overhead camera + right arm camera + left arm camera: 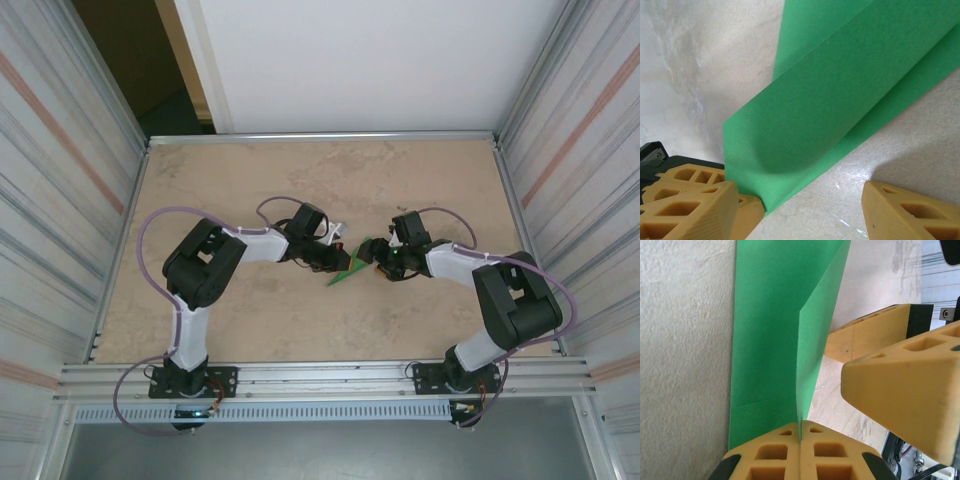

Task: Fold a paper plane with a square sheet of paper (pick it up from the middle)
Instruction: Fold the wing for the fifth time at the center of the table.

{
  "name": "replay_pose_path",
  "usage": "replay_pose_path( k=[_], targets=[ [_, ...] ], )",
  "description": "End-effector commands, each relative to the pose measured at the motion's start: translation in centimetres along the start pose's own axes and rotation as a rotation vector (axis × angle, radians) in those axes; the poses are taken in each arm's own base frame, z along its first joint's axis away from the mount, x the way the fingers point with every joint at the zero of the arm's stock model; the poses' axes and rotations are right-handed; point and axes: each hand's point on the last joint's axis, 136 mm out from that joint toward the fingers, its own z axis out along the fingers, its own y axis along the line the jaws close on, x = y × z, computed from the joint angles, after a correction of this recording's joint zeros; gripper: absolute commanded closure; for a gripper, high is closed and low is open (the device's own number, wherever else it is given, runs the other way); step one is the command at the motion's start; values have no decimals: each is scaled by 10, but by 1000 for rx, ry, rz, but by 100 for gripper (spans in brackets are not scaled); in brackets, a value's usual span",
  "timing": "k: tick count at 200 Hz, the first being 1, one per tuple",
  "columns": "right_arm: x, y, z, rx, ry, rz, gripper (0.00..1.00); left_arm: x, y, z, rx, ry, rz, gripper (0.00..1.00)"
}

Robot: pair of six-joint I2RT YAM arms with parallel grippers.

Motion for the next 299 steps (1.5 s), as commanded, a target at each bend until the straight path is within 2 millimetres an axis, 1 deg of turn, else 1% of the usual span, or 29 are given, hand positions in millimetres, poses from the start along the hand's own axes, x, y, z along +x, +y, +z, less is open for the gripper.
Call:
replay_pose_path(
  k=[1, 42, 80, 147, 193, 235, 299],
  targets=[
    [-6, -4, 3, 38, -5, 32, 36, 5, 7, 2, 19, 19, -35, 98],
    [-6, -14, 8, 103, 3, 47, 37, 7, 10, 2, 19, 23, -45, 97],
    [-4, -24, 17, 180, 27, 60, 39, 8, 12, 1, 18, 22, -49, 96],
    [6, -45, 34, 334, 71, 75, 43, 10, 9, -3, 18, 22, -47, 89],
    [11, -47, 43, 358, 88, 77, 43, 11, 8, -10, -1, 15, -28, 83],
    [12, -49, 42, 363, 89, 79, 43, 9, 9, -21, -38, -6, 7, 78],
    [13, -51, 41, 370, 89, 80, 43, 20, 7, -31, -49, 3, 80, 70]
  ],
)
